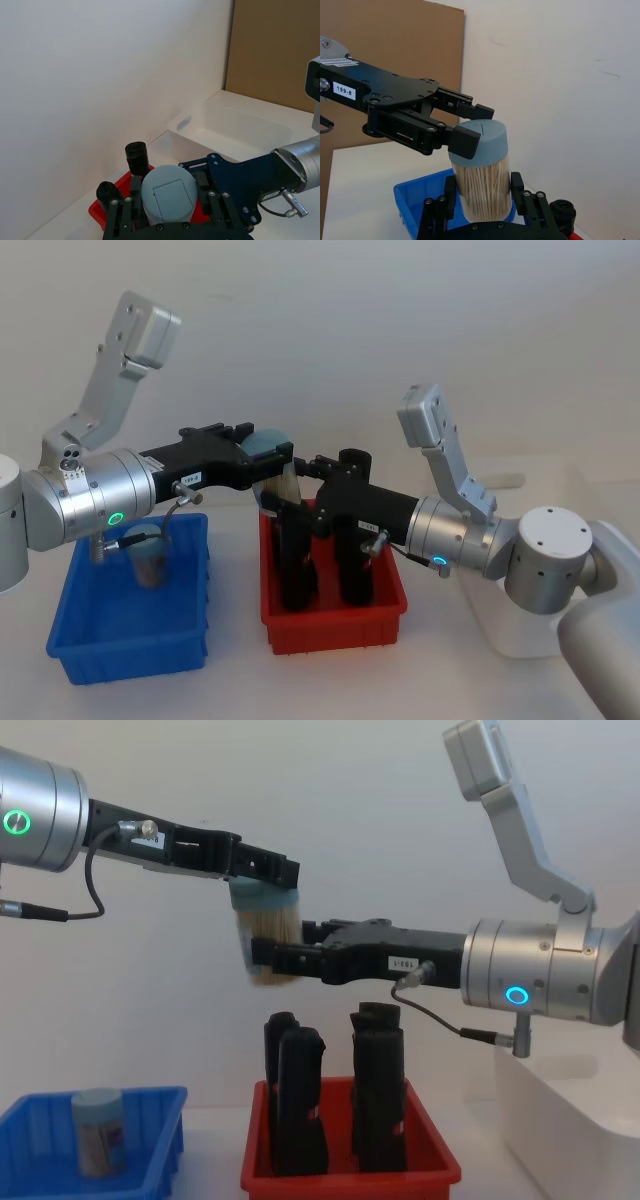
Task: Pick the cotton swabs from the blue box and place them into the white box.
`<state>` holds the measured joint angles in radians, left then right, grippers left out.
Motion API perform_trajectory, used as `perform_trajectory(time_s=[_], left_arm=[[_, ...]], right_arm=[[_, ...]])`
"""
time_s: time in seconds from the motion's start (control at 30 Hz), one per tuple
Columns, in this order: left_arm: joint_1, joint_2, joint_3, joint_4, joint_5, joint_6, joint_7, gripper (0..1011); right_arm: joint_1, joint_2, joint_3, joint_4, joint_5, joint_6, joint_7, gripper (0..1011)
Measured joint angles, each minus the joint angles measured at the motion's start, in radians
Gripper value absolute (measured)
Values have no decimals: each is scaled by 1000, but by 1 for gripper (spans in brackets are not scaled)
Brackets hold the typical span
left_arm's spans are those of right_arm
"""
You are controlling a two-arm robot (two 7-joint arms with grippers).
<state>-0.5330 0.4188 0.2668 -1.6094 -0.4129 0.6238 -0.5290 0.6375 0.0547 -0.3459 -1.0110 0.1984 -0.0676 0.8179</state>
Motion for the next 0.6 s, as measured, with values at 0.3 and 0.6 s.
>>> perform_trajectory(time_s=[0.3,0.6], left_arm=[[0,0,0,0,1,0,2,657],[0,0,0,0,0,0,-1,901]], right_arm=[[18,-5,-2,31,-2,-11,2,629],[31,-4,-2,49,-2,-16,-6,628]])
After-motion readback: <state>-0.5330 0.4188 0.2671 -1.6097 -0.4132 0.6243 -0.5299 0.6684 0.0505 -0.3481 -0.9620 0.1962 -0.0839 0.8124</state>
